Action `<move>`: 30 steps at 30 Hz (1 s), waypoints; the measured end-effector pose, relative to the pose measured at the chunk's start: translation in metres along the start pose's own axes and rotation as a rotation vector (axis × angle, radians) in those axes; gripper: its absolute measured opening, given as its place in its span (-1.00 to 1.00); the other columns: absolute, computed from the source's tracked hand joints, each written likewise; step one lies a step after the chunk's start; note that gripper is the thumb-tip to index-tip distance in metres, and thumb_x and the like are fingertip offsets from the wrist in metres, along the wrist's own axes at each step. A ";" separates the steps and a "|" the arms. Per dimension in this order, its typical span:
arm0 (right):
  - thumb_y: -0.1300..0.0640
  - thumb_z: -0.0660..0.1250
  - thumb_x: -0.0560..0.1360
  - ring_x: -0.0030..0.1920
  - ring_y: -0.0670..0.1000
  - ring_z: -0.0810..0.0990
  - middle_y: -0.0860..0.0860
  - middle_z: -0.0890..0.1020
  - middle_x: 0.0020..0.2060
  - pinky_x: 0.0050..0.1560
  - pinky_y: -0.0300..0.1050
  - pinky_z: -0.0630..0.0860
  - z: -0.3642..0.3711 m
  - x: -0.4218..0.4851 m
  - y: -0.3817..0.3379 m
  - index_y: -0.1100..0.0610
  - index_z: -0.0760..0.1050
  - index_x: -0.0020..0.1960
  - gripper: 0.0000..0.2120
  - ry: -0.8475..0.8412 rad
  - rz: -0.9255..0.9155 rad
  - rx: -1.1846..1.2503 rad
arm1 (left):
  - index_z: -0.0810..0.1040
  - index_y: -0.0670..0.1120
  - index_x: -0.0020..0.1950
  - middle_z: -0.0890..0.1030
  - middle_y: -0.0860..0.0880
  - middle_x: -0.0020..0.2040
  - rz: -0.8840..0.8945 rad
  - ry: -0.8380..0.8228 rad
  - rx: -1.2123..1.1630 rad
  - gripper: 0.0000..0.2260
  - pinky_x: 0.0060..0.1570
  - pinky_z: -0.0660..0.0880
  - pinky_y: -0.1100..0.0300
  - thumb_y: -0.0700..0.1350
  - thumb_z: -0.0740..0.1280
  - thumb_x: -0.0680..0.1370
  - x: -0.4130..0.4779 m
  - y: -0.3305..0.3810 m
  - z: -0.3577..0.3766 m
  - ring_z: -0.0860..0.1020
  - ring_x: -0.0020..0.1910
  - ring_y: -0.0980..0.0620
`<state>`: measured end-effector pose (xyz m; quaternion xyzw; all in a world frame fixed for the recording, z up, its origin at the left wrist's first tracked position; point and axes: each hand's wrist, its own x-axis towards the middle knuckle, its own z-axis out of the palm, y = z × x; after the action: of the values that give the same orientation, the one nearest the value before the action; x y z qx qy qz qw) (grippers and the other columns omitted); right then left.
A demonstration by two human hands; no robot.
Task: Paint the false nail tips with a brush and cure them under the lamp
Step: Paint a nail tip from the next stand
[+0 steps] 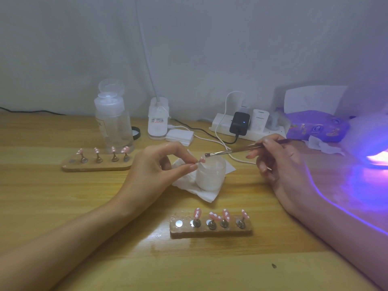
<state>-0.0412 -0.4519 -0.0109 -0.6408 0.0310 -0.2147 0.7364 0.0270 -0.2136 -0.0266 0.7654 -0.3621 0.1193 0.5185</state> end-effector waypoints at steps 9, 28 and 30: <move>0.08 0.26 0.59 -0.51 -0.12 0.41 0.03 0.68 -0.34 -0.55 -0.35 0.22 -0.001 0.001 0.001 0.03 0.47 -0.16 -0.85 -0.010 0.006 0.029 | 0.65 0.08 -0.17 0.54 0.19 -0.34 0.004 0.006 0.016 -0.94 -0.38 0.29 0.42 -0.05 0.50 0.47 -0.002 0.000 0.000 0.31 -0.46 0.16; 0.05 0.27 0.56 -0.50 -0.11 0.42 0.04 0.67 -0.33 -0.54 -0.35 0.26 -0.001 0.001 0.001 0.07 0.45 -0.13 -0.87 -0.081 -0.018 0.027 | 0.61 0.09 -0.17 0.65 0.07 -0.07 0.015 -0.009 0.041 -0.88 -0.32 0.30 0.43 -0.11 0.49 0.49 -0.001 0.002 0.001 0.32 -0.45 0.13; 0.04 0.26 0.55 -0.50 -0.10 0.43 0.05 0.68 -0.32 -0.54 -0.35 0.27 0.001 0.000 0.002 0.07 0.46 -0.13 -0.87 -0.095 -0.025 0.000 | 0.61 0.09 -0.16 0.66 0.06 -0.06 0.012 -0.012 0.042 -0.88 -0.32 0.30 0.43 -0.11 0.49 0.49 -0.001 0.001 0.000 0.32 -0.45 0.12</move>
<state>-0.0405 -0.4509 -0.0123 -0.6508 -0.0120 -0.1930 0.7342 0.0254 -0.2138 -0.0265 0.7747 -0.3670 0.1255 0.4994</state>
